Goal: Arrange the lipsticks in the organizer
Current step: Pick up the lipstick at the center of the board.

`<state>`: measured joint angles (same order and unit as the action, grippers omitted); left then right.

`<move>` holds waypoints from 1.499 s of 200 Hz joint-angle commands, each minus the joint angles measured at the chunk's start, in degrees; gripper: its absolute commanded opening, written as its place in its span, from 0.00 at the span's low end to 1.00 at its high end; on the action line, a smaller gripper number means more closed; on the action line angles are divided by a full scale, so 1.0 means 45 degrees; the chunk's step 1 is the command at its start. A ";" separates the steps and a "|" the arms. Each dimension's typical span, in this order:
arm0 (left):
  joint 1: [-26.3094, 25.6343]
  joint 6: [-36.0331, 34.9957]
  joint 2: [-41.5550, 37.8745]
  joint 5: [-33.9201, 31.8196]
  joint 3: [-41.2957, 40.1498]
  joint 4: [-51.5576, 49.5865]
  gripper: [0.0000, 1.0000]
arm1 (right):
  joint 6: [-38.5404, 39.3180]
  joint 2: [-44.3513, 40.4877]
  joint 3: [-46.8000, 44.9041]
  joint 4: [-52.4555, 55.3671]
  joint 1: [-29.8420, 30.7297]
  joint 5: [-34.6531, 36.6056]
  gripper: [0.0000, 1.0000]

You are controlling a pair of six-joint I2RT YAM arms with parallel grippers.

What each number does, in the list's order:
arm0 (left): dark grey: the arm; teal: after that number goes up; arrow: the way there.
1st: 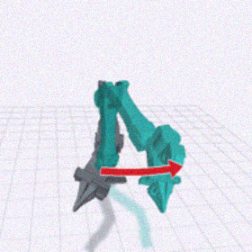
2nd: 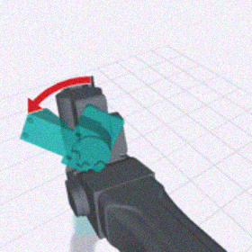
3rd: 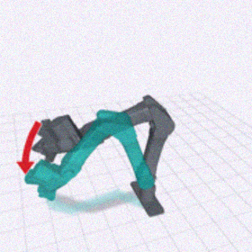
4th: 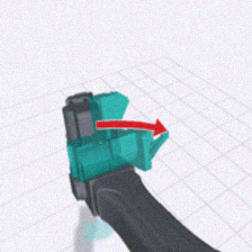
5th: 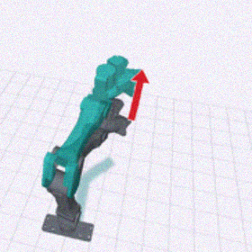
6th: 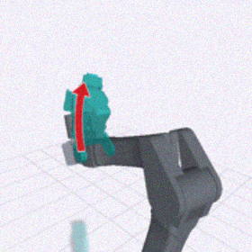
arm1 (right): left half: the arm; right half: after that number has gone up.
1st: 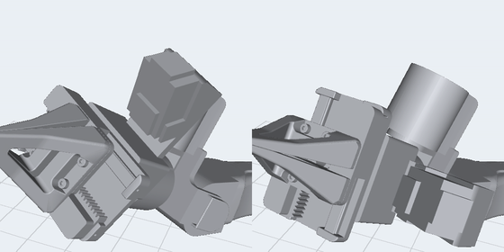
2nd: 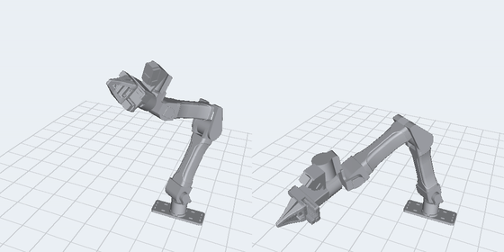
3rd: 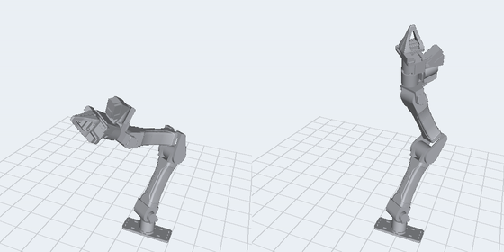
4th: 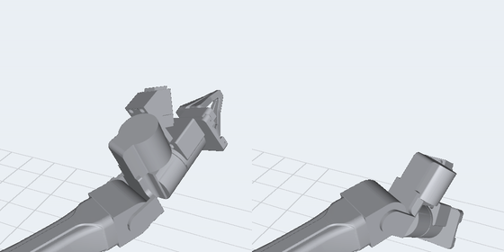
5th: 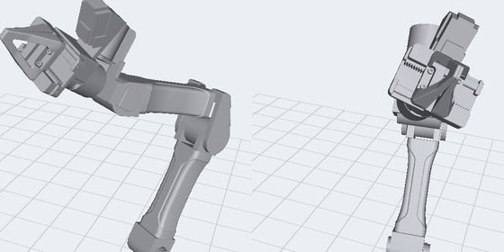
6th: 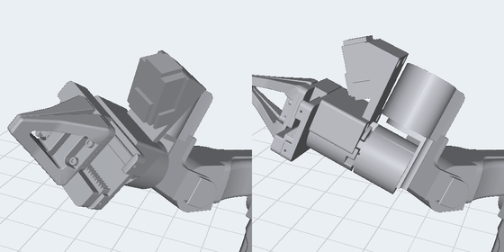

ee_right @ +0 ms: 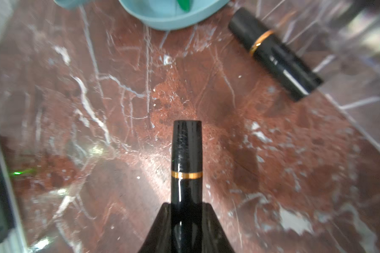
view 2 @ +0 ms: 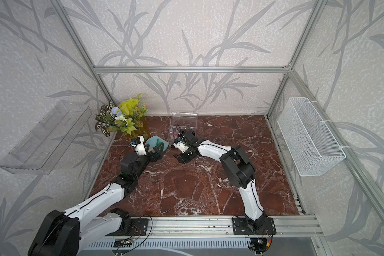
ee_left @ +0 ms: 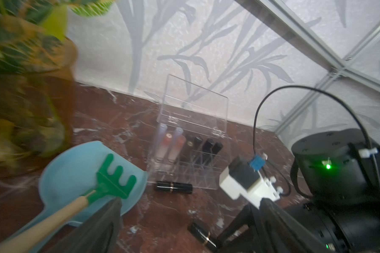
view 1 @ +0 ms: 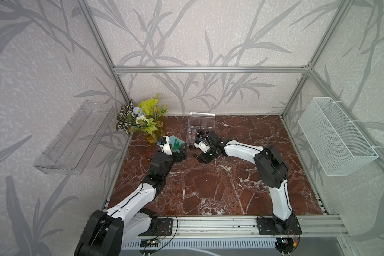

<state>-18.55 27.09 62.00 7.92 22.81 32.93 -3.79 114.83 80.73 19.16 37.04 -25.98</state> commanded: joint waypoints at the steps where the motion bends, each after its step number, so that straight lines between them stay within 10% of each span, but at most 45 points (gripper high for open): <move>1: 0.0270 0.1455 0.0645 0.3897 0.0358 0.0316 1.00 | -0.1026 -0.1645 -0.1242 -0.1993 -0.0755 -0.2387 0.19; 53: 0.0314 0.3205 0.2299 0.8512 0.1881 0.1006 0.96 | -0.1013 -0.3215 -0.1747 -0.1683 -0.1309 -0.3908 0.19; 300: 0.0479 0.3667 0.2580 0.8864 0.2329 0.1364 0.57 | -0.1463 -0.3428 -0.1929 -0.2483 -0.1307 -0.7310 0.20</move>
<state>-16.80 43.57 74.76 47.07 32.84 36.88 -10.96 99.72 71.72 8.05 31.09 -56.55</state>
